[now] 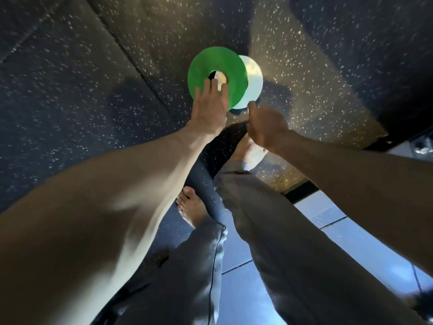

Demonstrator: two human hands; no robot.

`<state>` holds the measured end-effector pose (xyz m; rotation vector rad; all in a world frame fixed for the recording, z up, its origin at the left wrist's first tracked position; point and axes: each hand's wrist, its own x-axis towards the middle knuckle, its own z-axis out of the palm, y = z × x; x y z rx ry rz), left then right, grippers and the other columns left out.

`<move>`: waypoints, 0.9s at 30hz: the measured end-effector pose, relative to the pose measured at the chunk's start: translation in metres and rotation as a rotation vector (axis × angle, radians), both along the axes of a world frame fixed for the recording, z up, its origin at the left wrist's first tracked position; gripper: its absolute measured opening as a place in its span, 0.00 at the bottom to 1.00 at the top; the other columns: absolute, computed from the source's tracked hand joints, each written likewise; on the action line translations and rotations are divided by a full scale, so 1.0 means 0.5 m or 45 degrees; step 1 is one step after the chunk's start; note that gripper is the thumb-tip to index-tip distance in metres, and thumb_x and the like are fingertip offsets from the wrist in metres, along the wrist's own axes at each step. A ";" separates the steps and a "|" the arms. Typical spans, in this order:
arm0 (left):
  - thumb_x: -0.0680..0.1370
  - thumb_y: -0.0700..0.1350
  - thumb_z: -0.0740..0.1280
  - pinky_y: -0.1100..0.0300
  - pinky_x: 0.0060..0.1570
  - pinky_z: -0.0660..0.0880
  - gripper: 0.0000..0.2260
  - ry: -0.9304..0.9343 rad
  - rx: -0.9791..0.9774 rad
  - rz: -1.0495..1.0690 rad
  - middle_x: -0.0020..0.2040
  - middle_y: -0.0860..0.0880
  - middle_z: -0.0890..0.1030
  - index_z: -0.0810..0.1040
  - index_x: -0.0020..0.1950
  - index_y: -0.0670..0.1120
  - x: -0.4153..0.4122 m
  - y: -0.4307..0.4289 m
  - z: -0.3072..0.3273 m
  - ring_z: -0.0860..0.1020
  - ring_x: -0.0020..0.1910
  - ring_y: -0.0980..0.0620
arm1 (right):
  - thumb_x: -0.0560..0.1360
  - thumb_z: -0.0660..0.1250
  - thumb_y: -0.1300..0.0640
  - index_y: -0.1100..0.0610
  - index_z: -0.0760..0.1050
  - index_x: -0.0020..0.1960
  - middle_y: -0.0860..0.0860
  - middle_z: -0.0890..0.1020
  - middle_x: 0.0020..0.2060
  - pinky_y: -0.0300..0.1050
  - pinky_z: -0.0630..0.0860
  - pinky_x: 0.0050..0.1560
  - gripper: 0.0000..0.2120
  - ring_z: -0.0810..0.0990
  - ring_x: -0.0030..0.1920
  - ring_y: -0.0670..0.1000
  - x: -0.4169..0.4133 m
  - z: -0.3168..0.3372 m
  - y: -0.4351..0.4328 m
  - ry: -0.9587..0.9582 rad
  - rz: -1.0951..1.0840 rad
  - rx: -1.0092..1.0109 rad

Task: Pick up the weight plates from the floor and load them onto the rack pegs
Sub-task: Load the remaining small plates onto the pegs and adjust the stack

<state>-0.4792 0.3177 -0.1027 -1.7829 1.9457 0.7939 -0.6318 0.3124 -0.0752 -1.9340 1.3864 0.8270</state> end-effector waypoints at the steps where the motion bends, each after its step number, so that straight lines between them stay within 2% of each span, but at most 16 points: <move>1: 0.71 0.49 0.75 0.44 0.67 0.63 0.37 -0.038 0.024 -0.023 0.71 0.37 0.66 0.59 0.74 0.41 -0.002 -0.005 -0.018 0.63 0.71 0.38 | 0.77 0.67 0.63 0.62 0.64 0.69 0.63 0.75 0.57 0.51 0.73 0.45 0.24 0.77 0.56 0.63 0.001 -0.017 -0.006 0.017 0.003 -0.037; 4: 0.69 0.52 0.76 0.41 0.69 0.60 0.42 -0.140 0.009 -0.094 0.72 0.38 0.65 0.57 0.74 0.41 0.000 -0.008 -0.062 0.61 0.73 0.37 | 0.75 0.69 0.63 0.62 0.62 0.71 0.64 0.70 0.62 0.54 0.77 0.51 0.28 0.74 0.60 0.62 0.005 -0.062 -0.014 0.064 0.047 -0.136; 6: 0.67 0.51 0.77 0.41 0.67 0.62 0.40 -0.151 -0.102 -0.128 0.69 0.39 0.68 0.61 0.71 0.41 0.008 -0.001 -0.084 0.64 0.70 0.37 | 0.72 0.71 0.60 0.63 0.63 0.70 0.64 0.70 0.62 0.53 0.78 0.49 0.30 0.74 0.59 0.61 0.009 -0.092 -0.012 0.127 0.150 -0.245; 7: 0.68 0.50 0.77 0.40 0.66 0.64 0.37 -0.121 -0.176 -0.140 0.68 0.39 0.70 0.64 0.70 0.41 0.012 0.003 -0.094 0.66 0.69 0.37 | 0.71 0.71 0.59 0.63 0.65 0.68 0.64 0.72 0.61 0.52 0.77 0.46 0.28 0.75 0.58 0.60 0.010 -0.104 -0.011 0.169 0.207 -0.311; 9: 0.70 0.51 0.75 0.40 0.65 0.65 0.31 -0.041 -0.290 -0.165 0.65 0.40 0.73 0.68 0.68 0.40 0.026 0.015 -0.106 0.69 0.67 0.38 | 0.71 0.69 0.58 0.61 0.72 0.61 0.61 0.76 0.56 0.49 0.76 0.42 0.19 0.78 0.52 0.57 0.014 -0.117 -0.004 0.230 0.292 -0.463; 11: 0.71 0.54 0.73 0.40 0.65 0.65 0.29 0.027 -0.376 -0.185 0.62 0.42 0.75 0.70 0.65 0.41 0.046 0.024 -0.105 0.70 0.66 0.39 | 0.73 0.65 0.60 0.60 0.73 0.57 0.60 0.78 0.56 0.49 0.76 0.45 0.14 0.79 0.50 0.57 0.014 -0.126 -0.001 0.208 0.341 -0.560; 13: 0.70 0.56 0.73 0.41 0.65 0.65 0.28 0.097 -0.458 -0.186 0.60 0.42 0.76 0.73 0.62 0.41 0.072 0.026 -0.104 0.72 0.63 0.41 | 0.74 0.64 0.61 0.62 0.72 0.60 0.62 0.76 0.60 0.53 0.76 0.50 0.16 0.78 0.54 0.60 0.009 -0.136 -0.005 0.183 0.363 -0.629; 15: 0.69 0.57 0.73 0.42 0.65 0.65 0.28 0.166 -0.487 -0.195 0.57 0.41 0.77 0.75 0.59 0.40 0.099 0.031 -0.102 0.74 0.60 0.41 | 0.73 0.68 0.57 0.62 0.70 0.64 0.64 0.73 0.63 0.56 0.74 0.54 0.22 0.76 0.58 0.62 0.008 -0.149 -0.016 0.172 0.415 -0.615; 17: 0.68 0.58 0.73 0.43 0.62 0.69 0.28 0.216 -0.494 -0.169 0.53 0.39 0.78 0.76 0.57 0.37 0.126 0.046 -0.102 0.76 0.55 0.40 | 0.69 0.75 0.52 0.61 0.71 0.61 0.63 0.73 0.62 0.56 0.74 0.55 0.26 0.75 0.59 0.62 0.018 -0.155 -0.032 0.202 0.427 -0.561; 19: 0.70 0.57 0.72 0.46 0.59 0.71 0.27 0.273 -0.490 -0.066 0.51 0.39 0.77 0.75 0.56 0.36 0.148 0.071 -0.093 0.76 0.50 0.41 | 0.64 0.79 0.52 0.60 0.72 0.56 0.63 0.74 0.60 0.56 0.74 0.55 0.26 0.75 0.58 0.62 0.032 -0.157 -0.044 0.227 0.443 -0.507; 22: 0.72 0.55 0.72 0.50 0.56 0.71 0.25 0.287 -0.441 0.111 0.52 0.39 0.75 0.73 0.56 0.36 0.173 0.112 -0.070 0.74 0.50 0.41 | 0.69 0.75 0.54 0.60 0.74 0.57 0.62 0.75 0.61 0.56 0.74 0.56 0.21 0.76 0.60 0.62 0.046 -0.149 -0.038 0.236 0.550 -0.535; 24: 0.73 0.55 0.71 0.49 0.56 0.71 0.25 0.264 -0.379 0.160 0.54 0.38 0.75 0.72 0.57 0.36 0.189 0.128 -0.056 0.75 0.50 0.40 | 0.71 0.73 0.51 0.62 0.72 0.60 0.61 0.76 0.60 0.57 0.73 0.60 0.23 0.74 0.62 0.62 0.049 -0.138 -0.026 0.206 0.602 -0.494; 27: 0.75 0.56 0.70 0.48 0.60 0.70 0.27 0.269 -0.174 0.227 0.59 0.37 0.73 0.70 0.62 0.35 0.205 0.134 -0.014 0.74 0.55 0.39 | 0.77 0.66 0.47 0.66 0.70 0.61 0.63 0.78 0.57 0.60 0.67 0.64 0.24 0.72 0.63 0.64 0.068 -0.098 -0.008 -0.010 0.496 -0.371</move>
